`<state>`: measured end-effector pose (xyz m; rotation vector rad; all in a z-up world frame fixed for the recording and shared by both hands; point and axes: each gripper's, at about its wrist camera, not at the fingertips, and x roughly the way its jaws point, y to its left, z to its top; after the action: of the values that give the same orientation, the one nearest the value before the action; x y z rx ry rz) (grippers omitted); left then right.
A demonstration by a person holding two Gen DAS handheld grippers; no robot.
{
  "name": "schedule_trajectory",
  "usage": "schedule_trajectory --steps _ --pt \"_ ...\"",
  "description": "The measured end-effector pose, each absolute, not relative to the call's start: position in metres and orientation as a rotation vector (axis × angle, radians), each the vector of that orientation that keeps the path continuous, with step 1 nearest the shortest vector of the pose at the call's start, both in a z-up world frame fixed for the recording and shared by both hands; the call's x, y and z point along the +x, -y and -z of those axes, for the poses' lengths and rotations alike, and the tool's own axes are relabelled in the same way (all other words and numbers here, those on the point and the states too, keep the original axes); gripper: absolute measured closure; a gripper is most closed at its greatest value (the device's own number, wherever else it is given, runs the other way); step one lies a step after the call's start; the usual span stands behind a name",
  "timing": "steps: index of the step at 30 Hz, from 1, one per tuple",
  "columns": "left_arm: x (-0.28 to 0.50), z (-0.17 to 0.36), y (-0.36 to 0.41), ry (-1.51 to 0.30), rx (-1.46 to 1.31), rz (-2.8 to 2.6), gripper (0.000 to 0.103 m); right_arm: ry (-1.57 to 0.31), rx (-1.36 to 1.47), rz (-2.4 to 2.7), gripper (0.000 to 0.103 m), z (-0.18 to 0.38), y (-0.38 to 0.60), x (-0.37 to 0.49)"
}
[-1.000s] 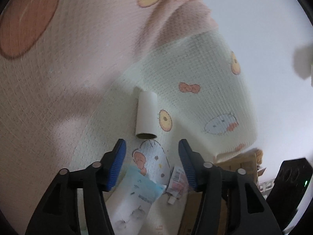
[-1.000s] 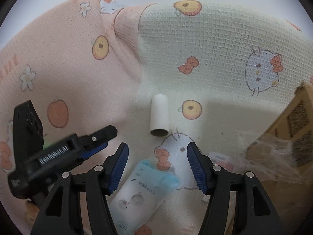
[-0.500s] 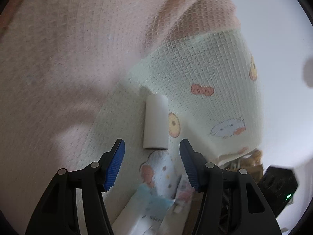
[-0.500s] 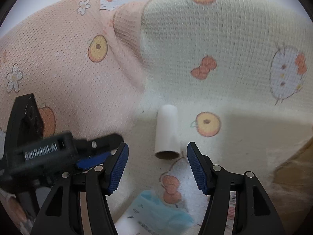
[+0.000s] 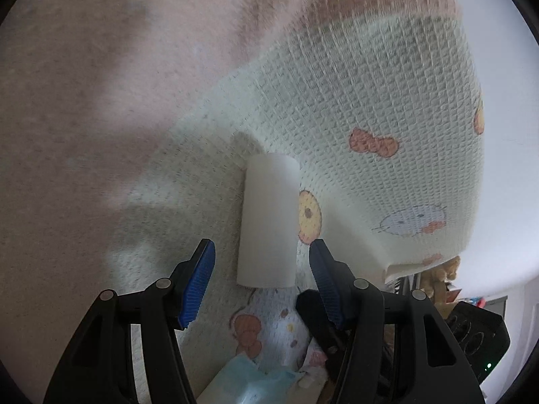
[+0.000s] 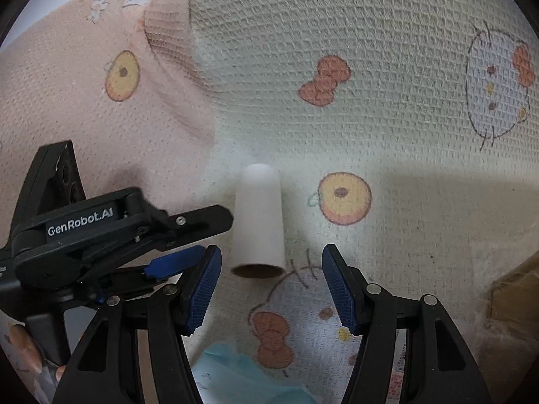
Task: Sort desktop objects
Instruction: 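Lower the left gripper around the last white tube and close it, then lift the last tube with the left gripper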
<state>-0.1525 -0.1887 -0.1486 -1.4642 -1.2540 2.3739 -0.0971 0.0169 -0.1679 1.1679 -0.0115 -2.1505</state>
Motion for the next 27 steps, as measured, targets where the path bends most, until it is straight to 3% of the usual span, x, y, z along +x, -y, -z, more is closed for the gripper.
schedule_trajectory --steps 4,8,20,22,23,27 --pt "-0.163 0.149 0.179 1.195 -1.513 -2.386 0.042 0.02 1.21 2.131 0.044 0.178 -0.016 -0.103" --pt "-0.172 0.153 0.172 1.156 -1.567 -2.373 0.058 0.037 1.237 2.117 0.044 0.187 -0.016 -0.107" --pt "-0.18 0.164 0.148 1.175 -1.529 -2.277 0.059 0.062 1.248 2.078 0.044 0.202 -0.013 -0.109" --pt "-0.183 0.165 0.144 1.178 -1.528 -2.251 0.059 0.04 1.249 2.079 0.05 0.204 -0.012 -0.111" --pt "-0.184 0.165 0.143 1.172 -1.533 -2.244 0.059 0.015 1.252 2.081 0.058 0.205 -0.01 -0.11" --pt "-0.182 0.156 0.13 1.051 -1.513 -2.313 0.059 -0.028 1.255 2.095 0.062 0.206 -0.011 -0.107"
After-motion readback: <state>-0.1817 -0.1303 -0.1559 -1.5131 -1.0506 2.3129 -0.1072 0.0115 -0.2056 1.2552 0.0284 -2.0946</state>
